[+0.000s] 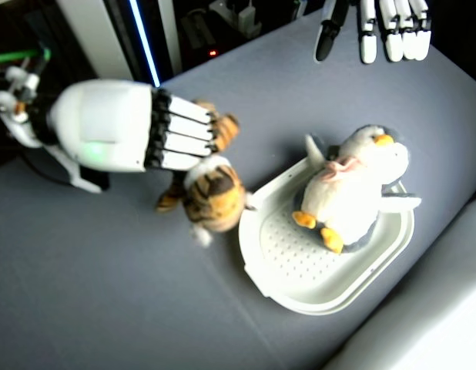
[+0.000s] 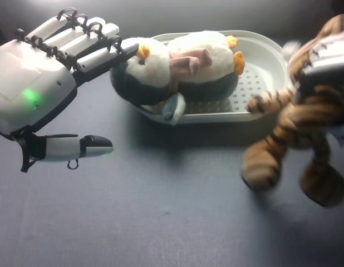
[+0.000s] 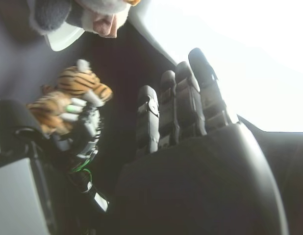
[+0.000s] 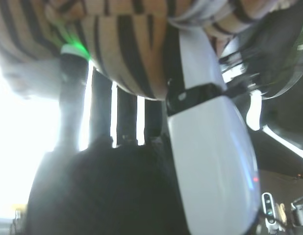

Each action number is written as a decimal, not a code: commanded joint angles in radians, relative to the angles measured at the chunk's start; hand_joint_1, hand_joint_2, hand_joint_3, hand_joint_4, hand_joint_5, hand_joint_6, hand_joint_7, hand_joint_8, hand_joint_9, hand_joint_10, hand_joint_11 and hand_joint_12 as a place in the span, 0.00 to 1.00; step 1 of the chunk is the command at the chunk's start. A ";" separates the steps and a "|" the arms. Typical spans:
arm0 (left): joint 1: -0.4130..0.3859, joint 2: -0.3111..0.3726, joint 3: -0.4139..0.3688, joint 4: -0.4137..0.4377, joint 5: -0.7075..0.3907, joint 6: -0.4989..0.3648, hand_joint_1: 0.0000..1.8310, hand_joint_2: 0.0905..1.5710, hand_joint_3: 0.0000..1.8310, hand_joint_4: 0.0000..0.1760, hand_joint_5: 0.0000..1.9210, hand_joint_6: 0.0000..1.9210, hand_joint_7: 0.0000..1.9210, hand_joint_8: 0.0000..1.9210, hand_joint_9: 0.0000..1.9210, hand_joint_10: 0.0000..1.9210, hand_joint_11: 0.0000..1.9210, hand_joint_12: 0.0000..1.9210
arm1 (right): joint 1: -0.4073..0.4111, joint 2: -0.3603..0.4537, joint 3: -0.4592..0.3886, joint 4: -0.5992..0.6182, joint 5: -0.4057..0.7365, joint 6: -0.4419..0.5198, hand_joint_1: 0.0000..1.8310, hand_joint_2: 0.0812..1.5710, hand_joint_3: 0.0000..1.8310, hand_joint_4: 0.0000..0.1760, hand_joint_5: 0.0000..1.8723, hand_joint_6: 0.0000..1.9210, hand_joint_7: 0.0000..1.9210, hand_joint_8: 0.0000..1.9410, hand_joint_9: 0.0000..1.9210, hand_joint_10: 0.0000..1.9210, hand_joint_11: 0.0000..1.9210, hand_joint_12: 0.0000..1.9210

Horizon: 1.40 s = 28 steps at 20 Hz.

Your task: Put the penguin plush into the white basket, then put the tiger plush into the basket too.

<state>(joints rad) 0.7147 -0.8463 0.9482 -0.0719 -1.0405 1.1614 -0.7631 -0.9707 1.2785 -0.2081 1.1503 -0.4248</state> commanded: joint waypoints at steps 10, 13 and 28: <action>-0.012 -0.030 0.018 0.009 -0.110 -0.021 0.43 0.53 0.00 0.67 0.11 0.00 0.10 0.00 0.07 0.00 0.00 0.26 | 0.360 -0.191 0.257 -0.057 -0.321 -0.025 0.74 0.73 0.00 0.00 0.49 0.55 0.41 0.65 0.42 0.69 0.35 0.67; -0.010 -0.031 0.017 0.011 -0.109 -0.022 0.47 0.52 0.00 0.62 0.12 0.00 0.10 0.00 0.10 0.01 0.00 0.39 | 0.359 -0.197 0.261 -0.057 -0.389 -0.047 0.58 0.64 0.00 0.57 0.21 0.06 0.21 0.09 0.21 0.10 0.05 0.51; 0.096 -0.006 0.008 -0.053 -0.291 -0.136 0.47 0.59 0.00 0.72 0.12 0.00 0.10 0.00 0.08 0.01 0.00 0.33 | 0.049 -0.045 0.051 0.151 0.116 0.041 0.33 0.72 0.00 0.98 0.01 0.00 0.02 0.00 0.02 0.00 0.00 0.00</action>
<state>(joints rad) 0.8295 -0.8581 0.9562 -0.1398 -1.1870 1.0180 -0.7460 -1.0145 1.3197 -0.0753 1.0901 -0.3923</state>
